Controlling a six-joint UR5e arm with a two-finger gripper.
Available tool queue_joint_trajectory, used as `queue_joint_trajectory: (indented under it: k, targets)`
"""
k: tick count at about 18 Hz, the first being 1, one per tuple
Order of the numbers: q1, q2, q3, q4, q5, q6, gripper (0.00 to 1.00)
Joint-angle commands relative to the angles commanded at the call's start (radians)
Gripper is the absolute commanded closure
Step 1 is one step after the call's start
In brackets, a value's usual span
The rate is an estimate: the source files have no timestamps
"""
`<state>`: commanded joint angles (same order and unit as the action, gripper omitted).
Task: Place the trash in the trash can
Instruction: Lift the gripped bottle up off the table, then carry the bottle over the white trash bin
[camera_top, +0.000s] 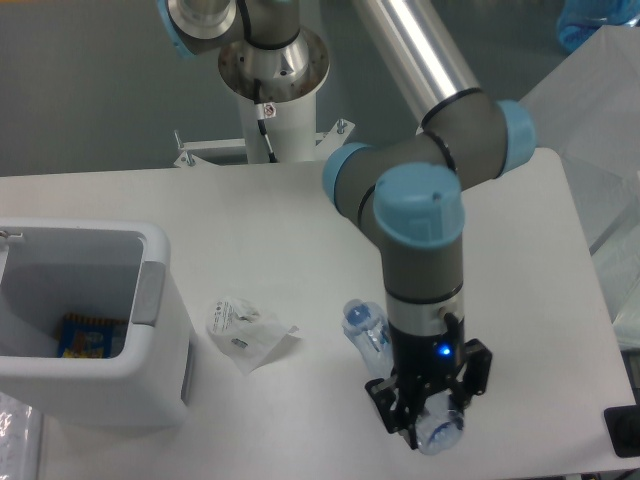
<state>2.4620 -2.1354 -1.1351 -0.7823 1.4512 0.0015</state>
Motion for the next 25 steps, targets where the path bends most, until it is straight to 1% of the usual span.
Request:
queue_joint_trajectory:
  k: [3,5,8,12,18,20,25]
  targets:
    - [-0.003,0.022,0.003,0.002,-0.014,-0.002,0.39]
    - [-0.005,0.044,0.006,0.002,-0.061,-0.009,0.39]
    - [-0.008,0.071,0.018,0.009,-0.121,-0.058,0.39]
    - [-0.02,0.086,0.017,0.015,-0.141,-0.061,0.39]
    - [-0.066,0.179,0.014,0.015,-0.201,-0.048,0.39]
    - [-0.074,0.193,0.011,0.015,-0.213,-0.043,0.39]
    - [-0.141,0.223,0.012,0.015,-0.213,-0.015,0.39]
